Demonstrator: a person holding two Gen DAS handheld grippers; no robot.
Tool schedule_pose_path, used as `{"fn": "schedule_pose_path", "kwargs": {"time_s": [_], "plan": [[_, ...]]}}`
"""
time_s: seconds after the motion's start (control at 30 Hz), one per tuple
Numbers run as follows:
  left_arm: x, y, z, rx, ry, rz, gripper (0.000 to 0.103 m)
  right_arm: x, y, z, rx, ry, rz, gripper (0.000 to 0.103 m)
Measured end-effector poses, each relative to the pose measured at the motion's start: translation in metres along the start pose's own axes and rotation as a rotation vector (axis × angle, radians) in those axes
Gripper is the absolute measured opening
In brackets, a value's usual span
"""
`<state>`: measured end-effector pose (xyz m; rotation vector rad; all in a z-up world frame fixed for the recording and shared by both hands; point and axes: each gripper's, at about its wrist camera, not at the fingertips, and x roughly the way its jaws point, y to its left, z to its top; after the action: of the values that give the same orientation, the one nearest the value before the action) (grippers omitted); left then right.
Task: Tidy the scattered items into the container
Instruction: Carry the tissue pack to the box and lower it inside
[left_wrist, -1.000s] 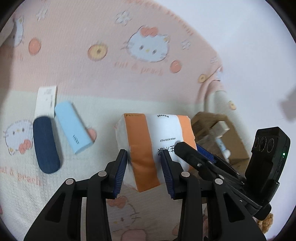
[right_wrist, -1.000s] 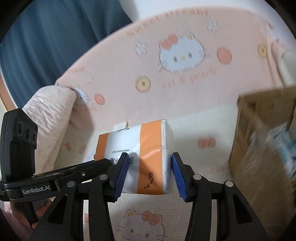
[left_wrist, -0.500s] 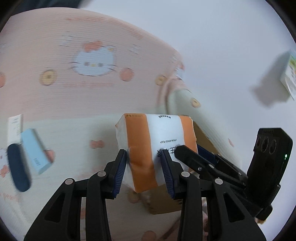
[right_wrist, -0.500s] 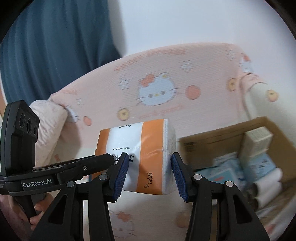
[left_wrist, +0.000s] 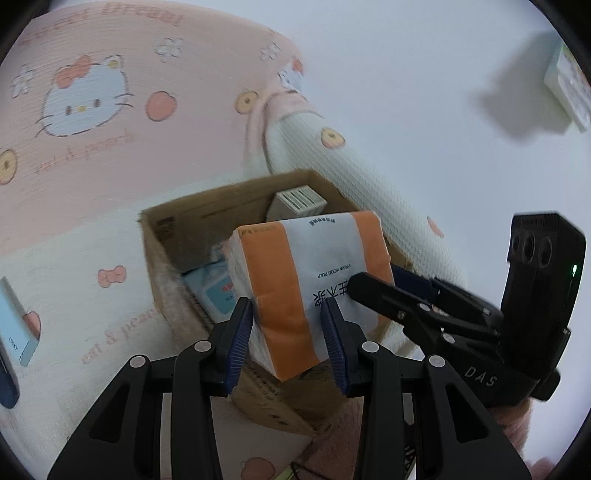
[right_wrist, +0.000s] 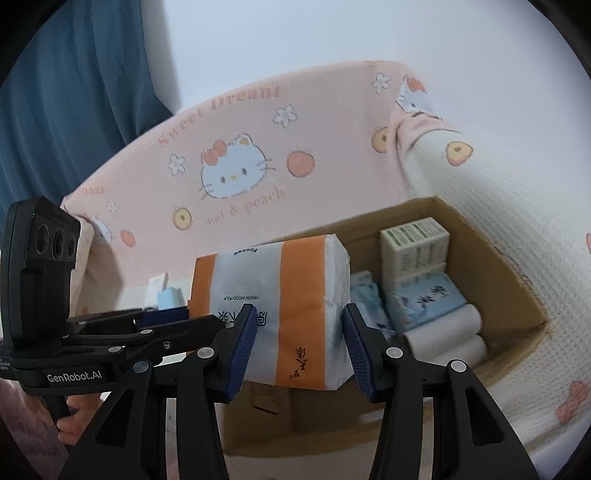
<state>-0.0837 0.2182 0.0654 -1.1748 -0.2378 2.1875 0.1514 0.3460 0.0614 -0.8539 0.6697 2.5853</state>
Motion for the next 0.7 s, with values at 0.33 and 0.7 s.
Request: {"fn": "schedule_pose_path", "kwargs": {"time_s": [0.33, 0.7], "plan": [[0.022, -0.012, -0.005, 0.016, 0.088, 0.012, 0.041, 0.005, -0.031, 0.001, 0.028, 0.103, -0.007, 0.046], [0.048, -0.022, -0.019, 0.066, 0.238, 0.058, 0.042, 0.014, -0.047, -0.015, 0.049, 0.222, -0.002, 0.047]]}}
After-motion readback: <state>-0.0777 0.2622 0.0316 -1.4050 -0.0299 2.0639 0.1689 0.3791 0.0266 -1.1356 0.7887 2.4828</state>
